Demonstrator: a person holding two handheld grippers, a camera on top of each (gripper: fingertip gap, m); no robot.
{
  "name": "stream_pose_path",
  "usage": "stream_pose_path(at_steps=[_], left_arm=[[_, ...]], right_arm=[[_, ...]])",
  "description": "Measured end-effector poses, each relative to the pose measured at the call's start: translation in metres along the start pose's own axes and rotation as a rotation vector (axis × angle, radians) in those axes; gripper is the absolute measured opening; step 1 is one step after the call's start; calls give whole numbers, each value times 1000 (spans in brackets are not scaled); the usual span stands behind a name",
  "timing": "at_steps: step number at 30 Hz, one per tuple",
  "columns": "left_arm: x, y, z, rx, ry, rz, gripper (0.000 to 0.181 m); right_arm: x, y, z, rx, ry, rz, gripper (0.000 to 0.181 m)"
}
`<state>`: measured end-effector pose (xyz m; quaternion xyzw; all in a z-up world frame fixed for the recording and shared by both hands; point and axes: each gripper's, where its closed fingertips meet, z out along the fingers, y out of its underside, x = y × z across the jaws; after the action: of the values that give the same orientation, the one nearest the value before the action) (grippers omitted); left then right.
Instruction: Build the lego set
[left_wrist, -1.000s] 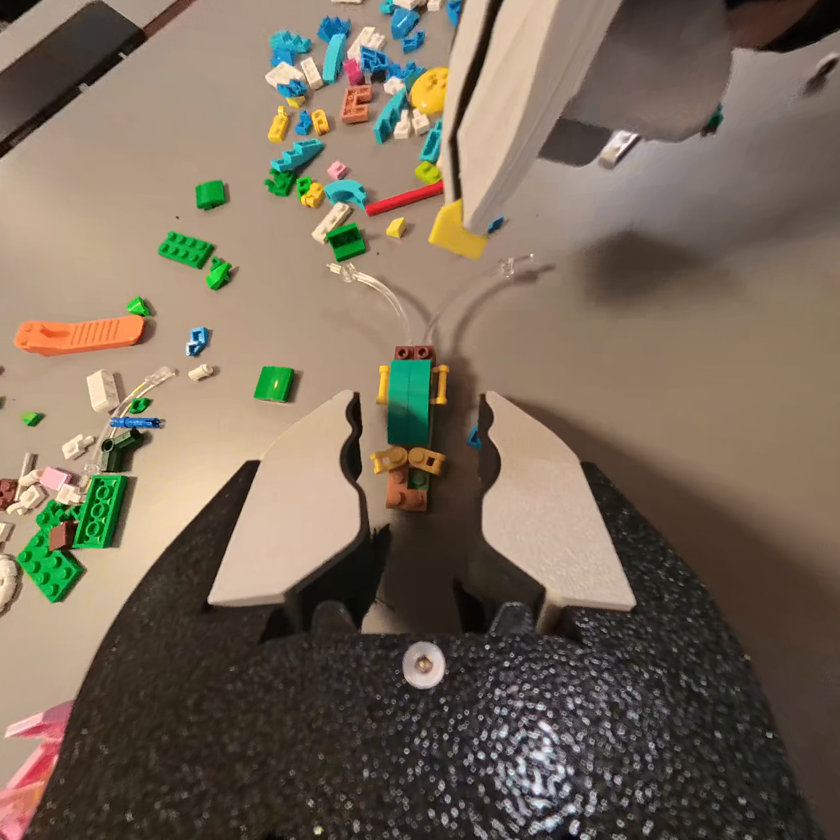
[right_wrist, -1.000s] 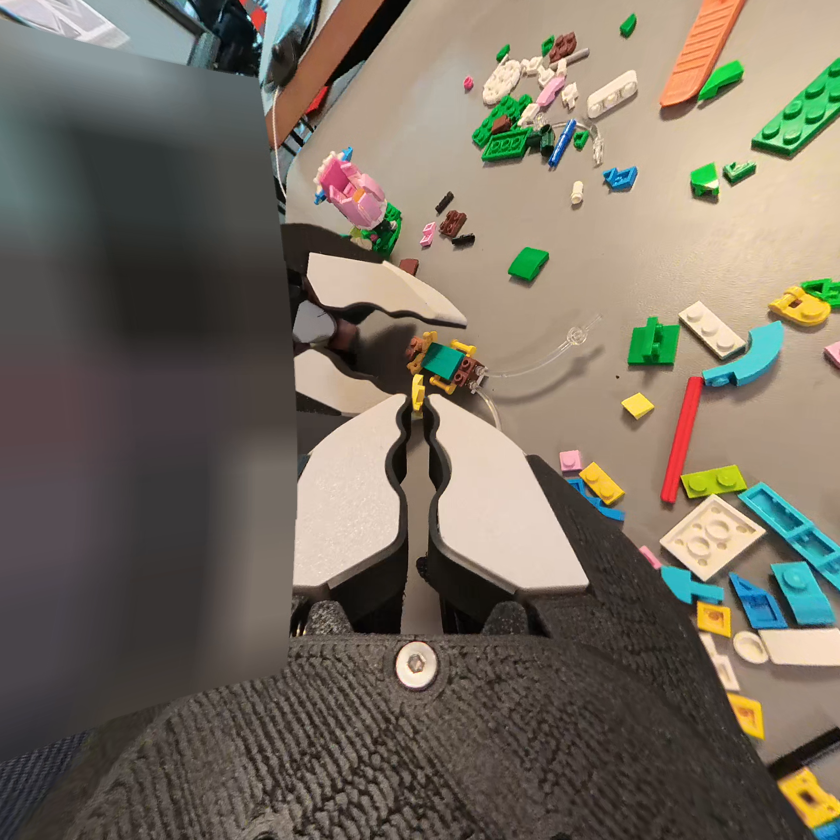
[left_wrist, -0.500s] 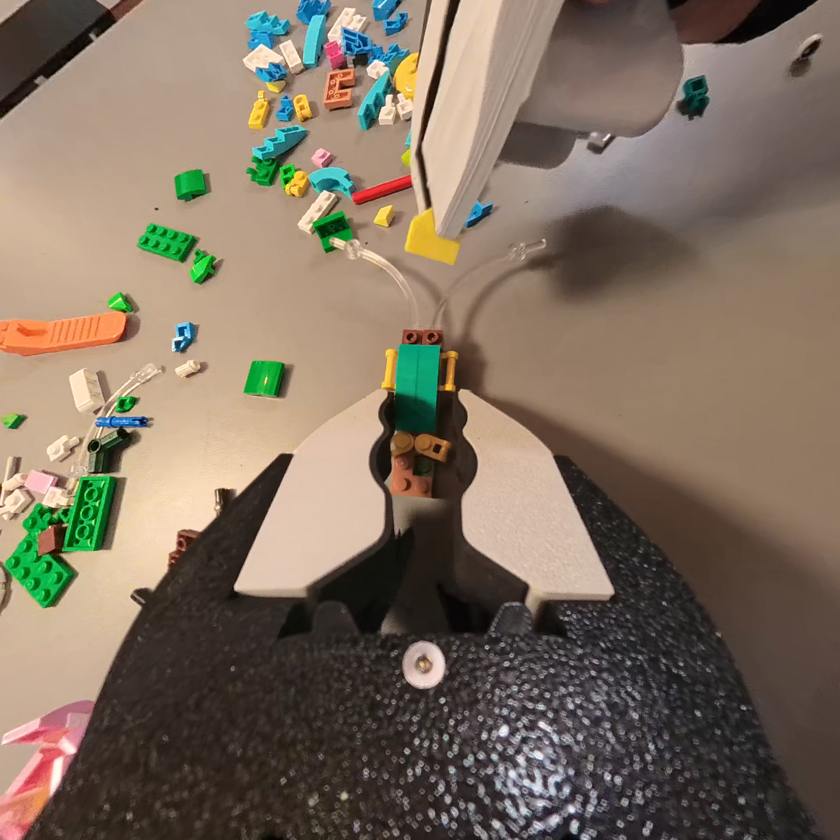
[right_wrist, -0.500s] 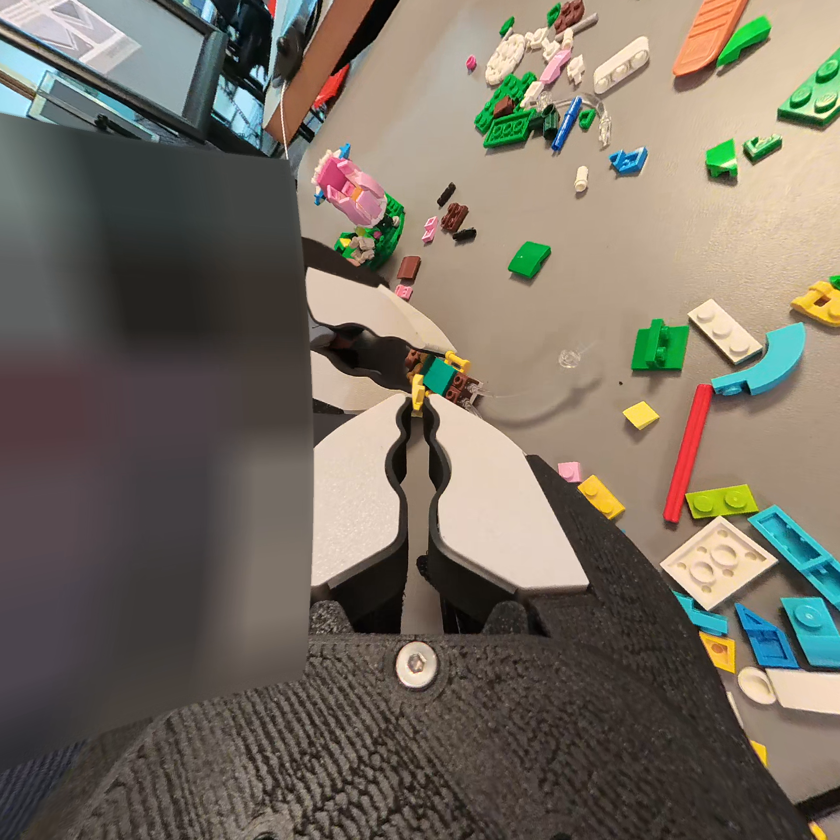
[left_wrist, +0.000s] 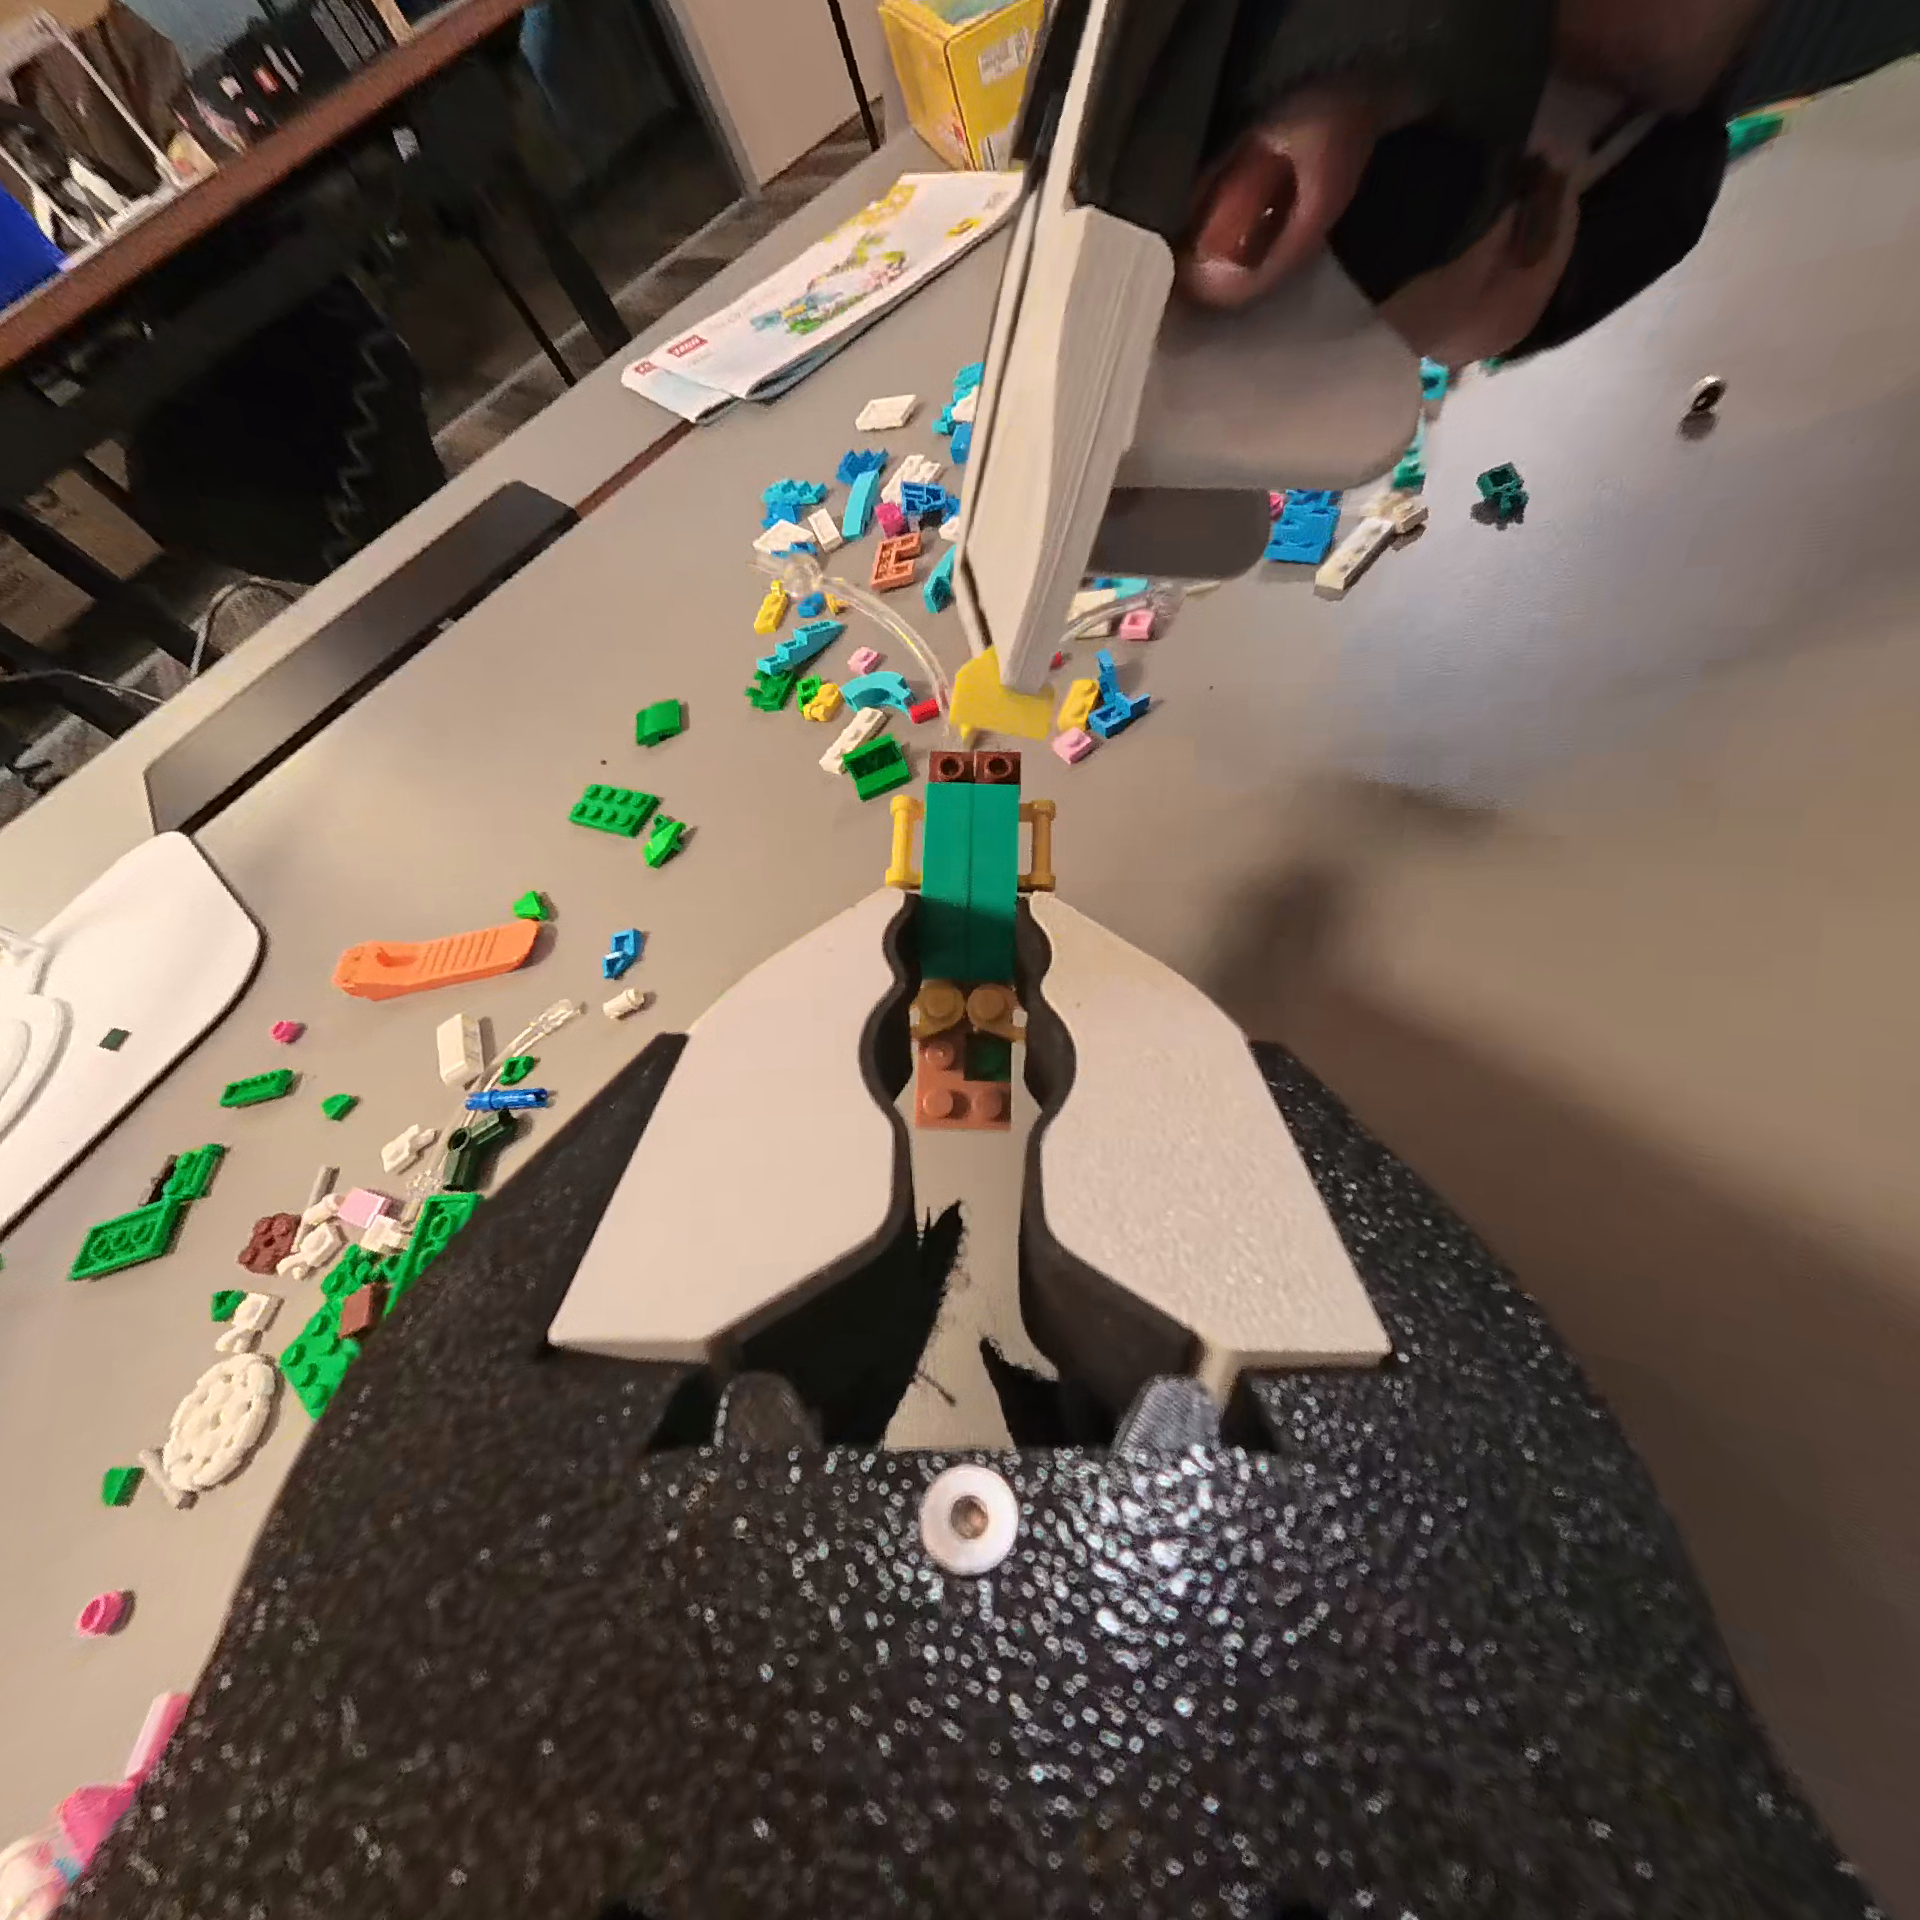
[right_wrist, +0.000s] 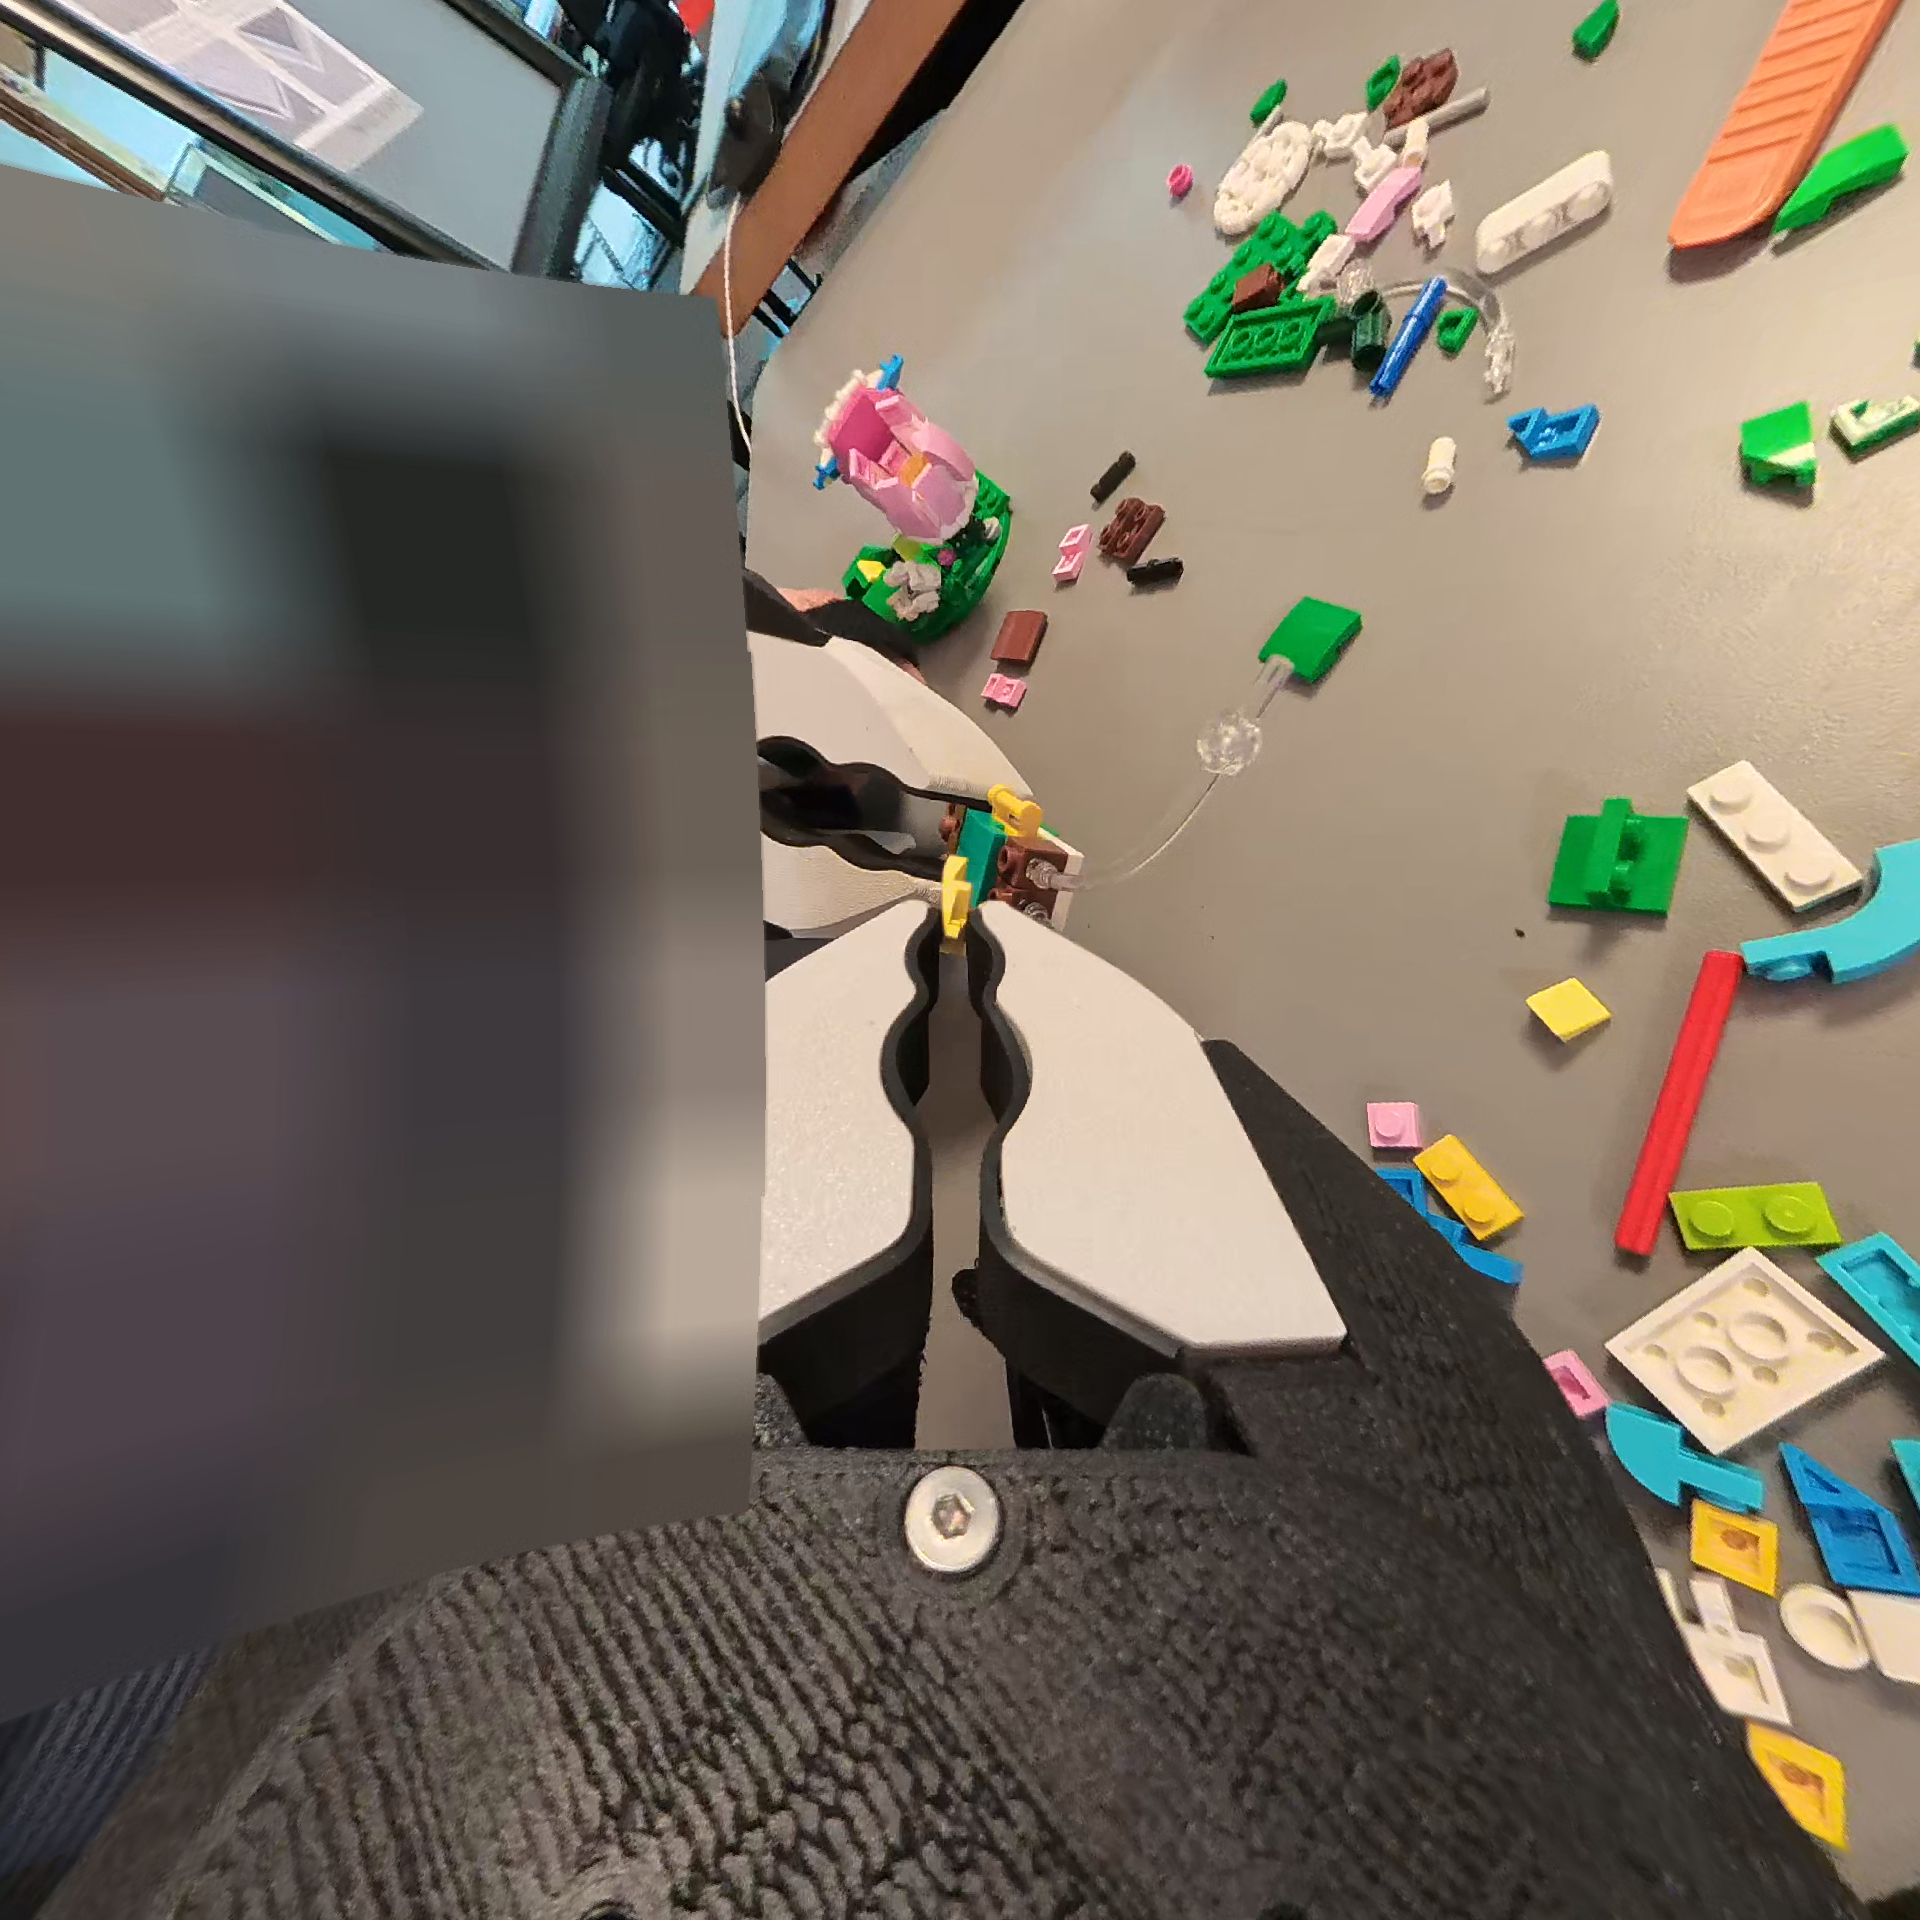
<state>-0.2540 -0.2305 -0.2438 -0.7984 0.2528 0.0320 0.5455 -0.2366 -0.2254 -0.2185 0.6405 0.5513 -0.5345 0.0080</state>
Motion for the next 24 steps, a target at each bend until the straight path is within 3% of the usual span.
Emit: stream_pose_path(at_steps=[1, 12, 24], left_arm=[[0, -1, -1, 9, -5, 5, 17], [-1, -7, -2, 36, -56, 39, 16], [-6, -1, -1, 5, -64, -48, 16]], right_arm=[[-1, 0, -1, -3, 6, -7, 3], [0, -3, 1, -86, 154, -60, 3], [7, -9, 7, -200, 263, -39, 5]])
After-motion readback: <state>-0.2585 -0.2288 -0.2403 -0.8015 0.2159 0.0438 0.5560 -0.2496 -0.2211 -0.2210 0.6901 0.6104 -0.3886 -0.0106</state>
